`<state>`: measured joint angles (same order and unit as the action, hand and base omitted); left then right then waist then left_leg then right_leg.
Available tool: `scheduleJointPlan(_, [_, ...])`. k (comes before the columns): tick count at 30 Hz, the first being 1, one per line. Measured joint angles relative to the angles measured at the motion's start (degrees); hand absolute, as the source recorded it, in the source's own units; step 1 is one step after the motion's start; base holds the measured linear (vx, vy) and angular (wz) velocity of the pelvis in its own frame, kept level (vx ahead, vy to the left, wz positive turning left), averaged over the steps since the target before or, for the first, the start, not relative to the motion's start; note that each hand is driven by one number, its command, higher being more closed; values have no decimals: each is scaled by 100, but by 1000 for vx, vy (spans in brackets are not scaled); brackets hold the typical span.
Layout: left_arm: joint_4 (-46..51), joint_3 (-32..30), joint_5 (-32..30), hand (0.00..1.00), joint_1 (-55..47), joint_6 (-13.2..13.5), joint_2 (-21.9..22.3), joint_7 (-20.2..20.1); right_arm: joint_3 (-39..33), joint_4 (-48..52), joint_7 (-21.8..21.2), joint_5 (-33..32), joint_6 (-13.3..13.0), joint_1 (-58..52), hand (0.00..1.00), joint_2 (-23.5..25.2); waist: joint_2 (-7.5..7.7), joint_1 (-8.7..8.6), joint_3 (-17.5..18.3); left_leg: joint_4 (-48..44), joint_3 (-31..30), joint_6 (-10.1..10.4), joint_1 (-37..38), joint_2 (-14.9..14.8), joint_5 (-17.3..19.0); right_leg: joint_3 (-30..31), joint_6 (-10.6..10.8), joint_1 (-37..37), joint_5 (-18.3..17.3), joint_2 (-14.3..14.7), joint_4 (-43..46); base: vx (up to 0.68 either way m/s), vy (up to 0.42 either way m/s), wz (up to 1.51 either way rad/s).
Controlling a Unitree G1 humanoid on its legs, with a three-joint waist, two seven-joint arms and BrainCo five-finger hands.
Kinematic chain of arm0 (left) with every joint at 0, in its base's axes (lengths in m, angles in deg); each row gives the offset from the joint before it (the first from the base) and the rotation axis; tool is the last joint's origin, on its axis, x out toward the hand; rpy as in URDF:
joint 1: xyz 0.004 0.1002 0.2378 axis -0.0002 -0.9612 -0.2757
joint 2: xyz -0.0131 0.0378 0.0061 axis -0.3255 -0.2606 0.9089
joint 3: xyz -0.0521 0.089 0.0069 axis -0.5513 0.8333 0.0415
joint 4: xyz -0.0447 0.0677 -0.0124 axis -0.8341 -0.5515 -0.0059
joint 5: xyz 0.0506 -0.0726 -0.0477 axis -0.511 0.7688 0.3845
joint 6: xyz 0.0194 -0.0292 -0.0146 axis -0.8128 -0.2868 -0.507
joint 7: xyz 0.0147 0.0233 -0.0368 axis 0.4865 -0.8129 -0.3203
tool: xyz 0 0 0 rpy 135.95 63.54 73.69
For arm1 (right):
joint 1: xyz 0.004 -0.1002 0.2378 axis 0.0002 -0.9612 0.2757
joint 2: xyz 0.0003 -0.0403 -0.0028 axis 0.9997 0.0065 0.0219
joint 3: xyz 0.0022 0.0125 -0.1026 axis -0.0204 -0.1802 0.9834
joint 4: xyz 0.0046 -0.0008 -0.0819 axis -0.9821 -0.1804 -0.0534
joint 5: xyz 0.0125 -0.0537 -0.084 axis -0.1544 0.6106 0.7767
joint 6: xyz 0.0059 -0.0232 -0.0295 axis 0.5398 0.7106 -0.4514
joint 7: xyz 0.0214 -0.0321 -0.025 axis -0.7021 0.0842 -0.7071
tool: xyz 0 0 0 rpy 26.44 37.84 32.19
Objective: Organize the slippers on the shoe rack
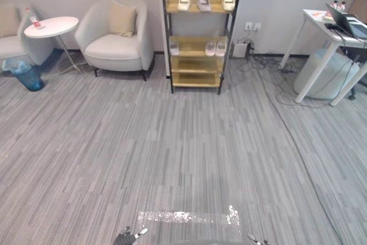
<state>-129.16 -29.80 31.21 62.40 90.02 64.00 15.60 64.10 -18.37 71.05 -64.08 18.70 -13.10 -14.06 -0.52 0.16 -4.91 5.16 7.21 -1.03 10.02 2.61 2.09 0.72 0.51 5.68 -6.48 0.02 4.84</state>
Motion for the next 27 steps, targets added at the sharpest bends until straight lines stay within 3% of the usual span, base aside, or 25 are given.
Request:
scheduleJointPlan(11, [-94, -78, -166, 0, 109, 2, 13, 21, -207, -15, 72, 447, -2, 111, 0, 61, 25, 22, -118, 77, -9, -3, 114, 3, -19, -65, 18, 218, 40, 10, -272, 7, -14, 2])
scheduleJointPlan(27, [-73, -256, -173, 0, 122, 2, 56, 23, -209, -4, 93, 442, -1, 118, 0, 74, 48, 23, -189, 92, -61, 54, 108, -20, -60, -178, -13, 249, 65, 21, -299, -27, -29, 2])
